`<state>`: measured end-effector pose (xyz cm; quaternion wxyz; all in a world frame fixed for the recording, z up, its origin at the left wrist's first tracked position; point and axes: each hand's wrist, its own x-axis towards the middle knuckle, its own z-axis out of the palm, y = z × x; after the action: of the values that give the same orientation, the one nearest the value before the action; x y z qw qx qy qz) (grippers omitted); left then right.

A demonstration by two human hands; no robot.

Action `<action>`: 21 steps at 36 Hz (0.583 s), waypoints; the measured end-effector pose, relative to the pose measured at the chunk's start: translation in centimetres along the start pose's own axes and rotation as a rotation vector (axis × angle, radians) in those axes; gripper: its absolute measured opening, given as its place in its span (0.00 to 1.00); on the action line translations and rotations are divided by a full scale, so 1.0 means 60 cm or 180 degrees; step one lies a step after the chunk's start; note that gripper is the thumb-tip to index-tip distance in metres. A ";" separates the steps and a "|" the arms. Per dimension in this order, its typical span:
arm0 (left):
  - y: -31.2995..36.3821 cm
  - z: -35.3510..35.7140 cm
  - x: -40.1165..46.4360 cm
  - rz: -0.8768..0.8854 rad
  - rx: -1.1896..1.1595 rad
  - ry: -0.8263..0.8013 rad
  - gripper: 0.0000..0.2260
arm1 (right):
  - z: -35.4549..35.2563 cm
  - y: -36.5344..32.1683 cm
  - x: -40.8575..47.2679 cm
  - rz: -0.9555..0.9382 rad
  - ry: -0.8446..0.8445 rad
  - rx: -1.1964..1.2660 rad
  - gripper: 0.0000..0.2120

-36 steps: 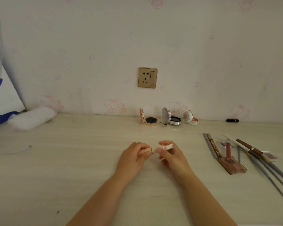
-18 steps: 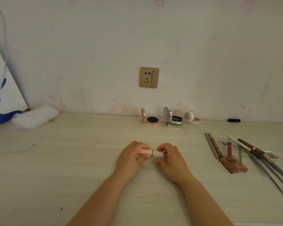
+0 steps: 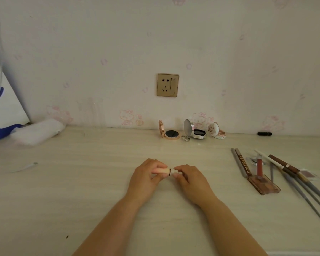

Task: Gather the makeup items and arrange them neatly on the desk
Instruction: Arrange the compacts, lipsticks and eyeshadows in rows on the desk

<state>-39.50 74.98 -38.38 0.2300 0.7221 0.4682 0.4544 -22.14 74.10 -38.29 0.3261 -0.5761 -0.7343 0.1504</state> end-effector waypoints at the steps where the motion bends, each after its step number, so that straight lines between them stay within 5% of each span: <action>1: -0.002 0.001 0.002 0.0003 0.0038 -0.0020 0.08 | 0.000 0.001 0.002 -0.0039 -0.0011 -0.0025 0.12; 21: -0.069 0.011 0.143 -0.0210 0.0746 -0.0405 0.06 | 0.014 0.060 0.144 0.0062 0.0191 -0.0448 0.11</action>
<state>-39.57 84.53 -38.05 0.1882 0.7555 0.5261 0.3421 -21.08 83.42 -38.44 0.3051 -0.6089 -0.7273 0.0842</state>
